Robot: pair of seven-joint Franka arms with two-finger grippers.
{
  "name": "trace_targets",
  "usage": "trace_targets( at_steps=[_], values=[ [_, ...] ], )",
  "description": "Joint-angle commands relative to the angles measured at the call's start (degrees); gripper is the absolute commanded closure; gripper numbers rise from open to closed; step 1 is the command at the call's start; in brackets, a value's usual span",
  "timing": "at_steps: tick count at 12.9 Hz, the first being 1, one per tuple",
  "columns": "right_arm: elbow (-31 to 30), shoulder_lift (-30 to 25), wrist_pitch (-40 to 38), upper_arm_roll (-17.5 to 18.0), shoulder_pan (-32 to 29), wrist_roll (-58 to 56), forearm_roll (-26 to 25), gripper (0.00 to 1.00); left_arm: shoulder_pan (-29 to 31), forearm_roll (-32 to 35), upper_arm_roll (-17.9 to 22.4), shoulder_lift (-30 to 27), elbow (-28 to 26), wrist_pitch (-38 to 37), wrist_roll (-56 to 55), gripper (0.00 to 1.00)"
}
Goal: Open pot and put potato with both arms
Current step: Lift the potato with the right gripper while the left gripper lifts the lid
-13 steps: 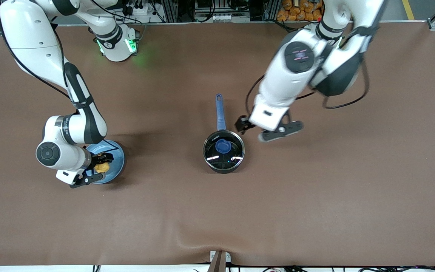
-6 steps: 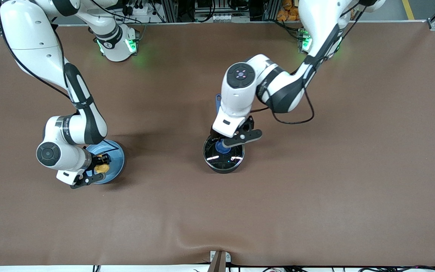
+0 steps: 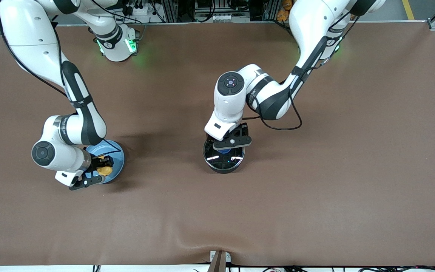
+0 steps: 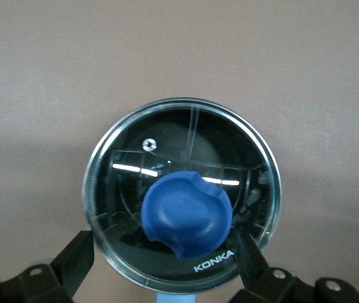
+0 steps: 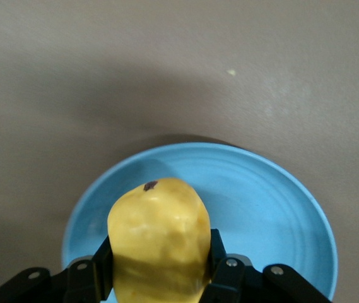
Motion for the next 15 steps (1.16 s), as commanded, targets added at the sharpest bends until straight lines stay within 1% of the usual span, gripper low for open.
trace_targets(
  at_steps=[1, 3, 6, 8, 11, 13, 14, 15],
  values=[
    [0.44, -3.87, -4.37, 0.11, 1.34, 1.63, 2.34, 0.91, -0.95, 1.54, 0.43, 2.02, 2.3, 1.53, -0.49, 0.0],
    [1.23, -4.66, -5.09, 0.11, 2.57, 4.7, 2.34, 0.91, -1.21, 1.63, 0.52, 2.46, 2.3, 1.89, -0.58, 0.0],
    [1.24, -6.42, -5.78, 0.2, 5.21, 10.67, 3.75, 0.91, -0.95, 1.63, 0.78, 3.52, 2.3, 3.28, -0.41, 0.0],
    [1.41, -6.95, -6.05, 0.11, 7.4, 13.84, 5.67, 0.91, -0.86, 1.63, 1.22, 3.61, 2.3, 3.56, 0.3, 0.0],
    [2.38, -7.04, -5.97, 0.11, 11.53, 21.83, 6.21, 0.92, -0.51, 1.63, 1.57, 3.96, 2.3, 4.26, 0.56, 0.0],
    [2.82, -7.13, -5.7, 0.2, 14.08, 25.97, 6.21, 0.94, -0.6, 1.63, 1.75, 4.05, 2.3, 4.26, 0.3, 0.23],
    [3.34, -7.13, -5.62, 0.2, 15.13, 28.25, 6.21, 0.94, -0.69, 1.63, 1.75, 4.05, 2.3, 4.35, -0.05, 0.28],
    [3.61, -7.13, -5.53, 0.2, 16.45, 30.45, 6.21, 0.95, -0.77, 1.63, 1.75, 4.05, 2.3, 4.35, -0.05, 0.28]
  ],
)
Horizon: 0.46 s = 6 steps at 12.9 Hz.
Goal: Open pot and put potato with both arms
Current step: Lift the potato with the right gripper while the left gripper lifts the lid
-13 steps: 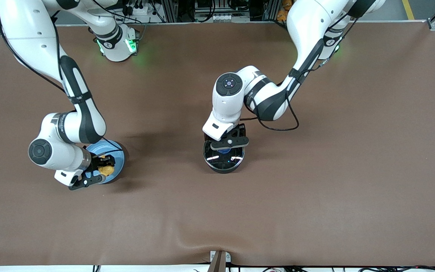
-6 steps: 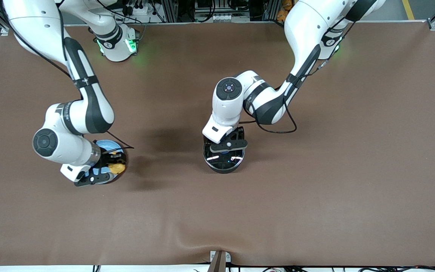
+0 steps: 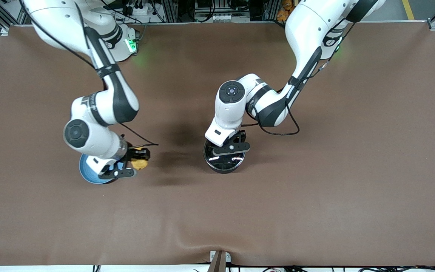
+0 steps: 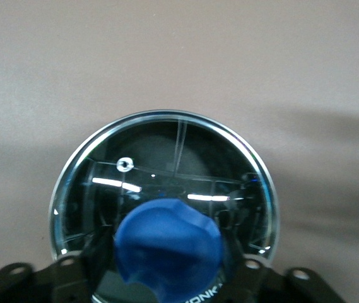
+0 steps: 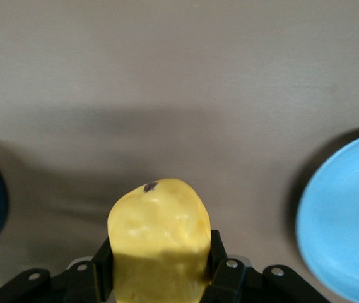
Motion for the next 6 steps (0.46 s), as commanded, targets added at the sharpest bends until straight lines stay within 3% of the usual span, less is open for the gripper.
trace_targets(
  at_steps=[1, 3, 5, 6],
  values=[
    [0.38, -1.08, 0.04, -0.39, 2.92, 4.99, 1.47, 0.97, -0.35, 1.54, 0.2, 1.44, 1.88, -0.36, -0.19, 0.34],
    [0.56, -0.99, 0.91, -0.47, 4.59, 7.1, 1.73, 0.98, -0.26, 1.46, 0.2, 1.36, 1.97, -0.36, -0.45, 0.48],
    [0.56, -0.9, 2.32, -0.56, 6.0, 7.64, 6.19, 1.0, 0.0, 0.84, 0.2, -0.39, 2.41, -0.71, -0.54, 0.5],
    [0.56, -0.73, 2.93, -0.56, 6.44, 7.64, 7.43, 1.0, 0.18, 0.49, 0.03, -1.19, 2.58, -1.24, -0.63, 0.57]
  ],
)
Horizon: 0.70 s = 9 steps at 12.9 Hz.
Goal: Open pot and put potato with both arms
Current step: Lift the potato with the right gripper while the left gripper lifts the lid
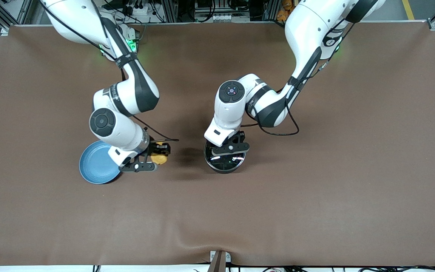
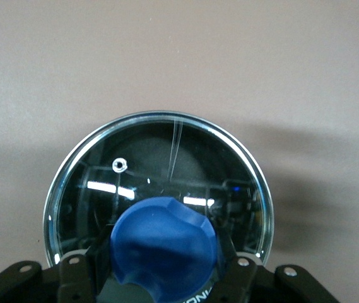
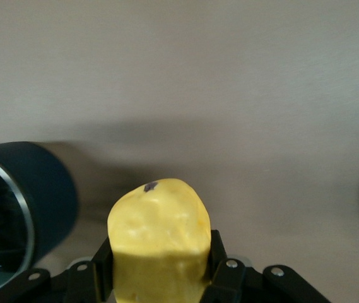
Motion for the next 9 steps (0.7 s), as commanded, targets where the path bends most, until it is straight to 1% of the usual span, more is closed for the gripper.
trace_targets(
  at_steps=[1, 4, 5, 6, 7, 9],
  values=[
    [-0.38, -0.56, 1.61, -0.57, 1.25, 1.15, 4.13, 1.0, 0.55, -0.47, 0.05, -2.59, 1.74, -2.11, -0.55, 0.58],
    [-0.55, -0.3, 5.46, -0.57, 4.23, 5.88, 5.36, 1.0, 1.6, -2.14, 0.14, -6.54, 1.31, -3.16, -0.2, 0.59],
    [-0.47, -0.13, 6.7, -0.57, 5.63, 7.64, 5.45, 1.0, 3.61, -2.75, -0.3, -8.38, 1.04, -5.08, -0.02, 0.59],
    [-0.38, 0.4, 8.36, -0.57, 6.78, 9.57, 5.45, 1.0, 5.72, -3.89, -0.73, -10.05, 0.34, -6.41, 0.41, 0.61],
    [-0.2, 1.01, 10.38, -0.57, 8.53, 11.94, 5.45, 1.0, 8.26, -5.03, -1.52, -13.03, -2.71, -6.94, 2.33, 0.61],
    [4.17, 4.51, 11.63, -0.57, 12.13, 13.63, 5.28, 1.0, 15.8, -8.45, -3.89, -19.01, -10.18, -6.95, 9.08, 0.61]
  ],
)
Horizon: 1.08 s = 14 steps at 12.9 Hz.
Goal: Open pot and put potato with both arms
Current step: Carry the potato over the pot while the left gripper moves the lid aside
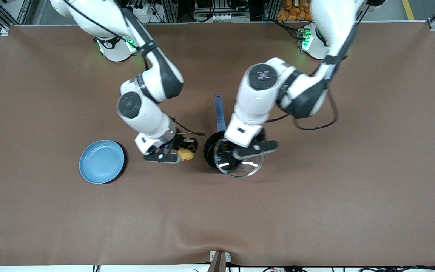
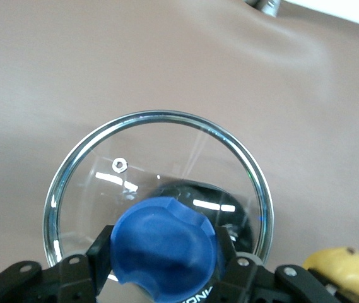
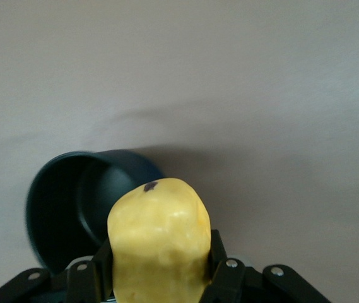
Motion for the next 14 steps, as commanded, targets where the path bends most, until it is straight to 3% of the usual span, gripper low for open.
trace_targets(
  at_steps=[1, 4, 5, 7, 10, 14],
  values=[
    [6.62, 5.2, 0.74, -0.61, 4.25, 1.74, 1.25, 1.0, 10.6, -3.96, -3.78, -9.56, -12.26, 0.24, 8.89, 0.61],
    [11.9, 9.34, -1.18, -0.7, 7.42, 0.95, -2.95, 1.0, 23.51, -6.67, -7.64, -17.11, -23.42, 0.94, 20.39, 0.61],
    [14.35, 11.01, -3.37, -0.7, 7.77, 1.29, -6.19, 1.0, 28.17, -9.47, -8.61, -19.4, -25.89, 0.95, 27.4, 0.61],
    [19.45, 14.44, -7.16, -0.7, 8.04, 1.38, -7.72, 1.0, 34.08, -12.48, -8.89, -21.7, -29.25, 0.86, 35.88, 0.61],
    [23.85, 18.48, -7.0, -0.79, 8.04, 1.47, -7.8, 1.0, 36.82, -11.7, -8.62, -19.79, -31.63, 1.64, 37.49, 0.61],
    [27.29, 23.32, -6.47, -0.79, 8.48, 1.47, -7.81, 1.0, 38.93, -5.64, -8.45, -13.29, -35.58, 13.04, 37.49, 0.61]
  ],
)
